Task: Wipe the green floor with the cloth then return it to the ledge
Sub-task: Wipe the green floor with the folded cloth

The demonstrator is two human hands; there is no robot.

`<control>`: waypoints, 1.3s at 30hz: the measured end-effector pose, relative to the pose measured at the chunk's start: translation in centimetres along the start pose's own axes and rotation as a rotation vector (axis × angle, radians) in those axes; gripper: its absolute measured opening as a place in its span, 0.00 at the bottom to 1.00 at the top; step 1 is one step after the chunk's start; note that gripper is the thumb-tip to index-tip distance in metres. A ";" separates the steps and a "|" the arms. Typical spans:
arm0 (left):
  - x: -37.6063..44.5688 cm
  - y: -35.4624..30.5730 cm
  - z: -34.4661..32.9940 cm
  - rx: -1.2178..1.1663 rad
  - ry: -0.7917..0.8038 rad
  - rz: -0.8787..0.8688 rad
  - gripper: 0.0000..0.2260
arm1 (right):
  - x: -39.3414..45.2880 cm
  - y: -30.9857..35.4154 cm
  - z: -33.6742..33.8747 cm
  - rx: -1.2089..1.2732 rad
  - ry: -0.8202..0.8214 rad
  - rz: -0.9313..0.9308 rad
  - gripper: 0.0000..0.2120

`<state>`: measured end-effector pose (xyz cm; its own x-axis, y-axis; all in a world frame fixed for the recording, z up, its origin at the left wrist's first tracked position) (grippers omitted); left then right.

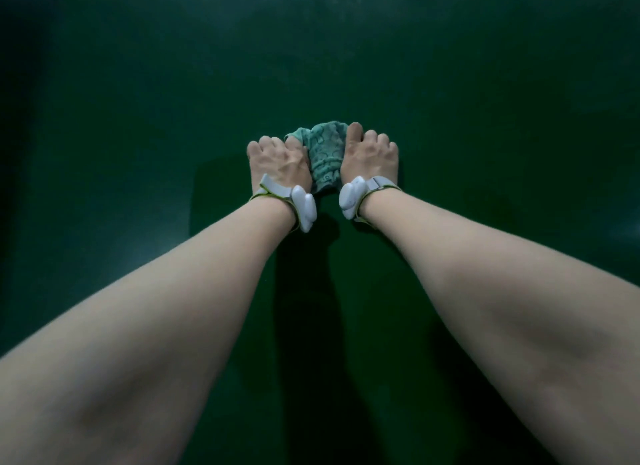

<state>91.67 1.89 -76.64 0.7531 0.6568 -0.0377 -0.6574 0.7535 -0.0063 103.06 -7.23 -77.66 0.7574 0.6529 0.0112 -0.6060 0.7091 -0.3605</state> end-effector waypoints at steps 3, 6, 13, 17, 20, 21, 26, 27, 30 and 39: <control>-3.1 3.1 -0.6 -0.073 -0.060 0.033 0.15 | -3.7 1.4 0.7 0.023 -0.035 0.061 0.16; -8.2 6.1 -1.3 -0.112 -0.128 0.066 0.16 | -7.9 2.9 1.5 0.050 -0.068 0.142 0.19; -21.9 12.6 -2.2 -0.053 -0.216 0.193 0.16 | -20.0 8.5 3.1 0.194 -0.170 0.248 0.10; -27.7 14.2 -2.4 -0.009 -0.202 0.226 0.17 | -24.7 9.5 3.6 0.261 -0.251 0.258 0.07; -28.9 14.5 -2.2 0.026 -0.253 0.195 0.17 | -25.9 9.5 3.8 0.281 -0.278 0.254 0.09; -28.7 14.5 -2.1 0.027 -0.265 0.183 0.17 | -25.8 9.4 3.9 0.285 -0.282 0.258 0.09; -27.3 14.8 -2.2 0.020 -0.282 0.162 0.17 | -25.0 9.4 4.0 0.268 -0.284 0.332 0.11; -26.9 15.0 -2.2 0.023 -0.275 0.165 0.17 | -24.6 9.4 4.0 0.269 -0.285 0.337 0.11; -24.9 15.8 -2.1 0.029 -0.256 0.175 0.17 | -22.6 10.1 4.2 0.275 -0.274 0.335 0.09; -12.8 19.3 -1.7 0.048 -0.111 0.242 0.18 | -11.5 14.8 5.8 0.167 -0.214 0.348 0.06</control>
<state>69.34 7.98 -77.93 0.5737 0.8154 0.0777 -0.8190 0.5726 0.0375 84.04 -2.72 -77.73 0.4443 0.8885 0.1150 -0.8605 0.4589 -0.2210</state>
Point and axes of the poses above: each hand's wrist, its own x-axis towards the middle knuckle, its own z-axis out of the back of the hand, y = z × x, the point moved 5 cm from there along x, towards the middle knuckle, and after that the axes turned 13 degrees about -x, right-handed, at the moved point
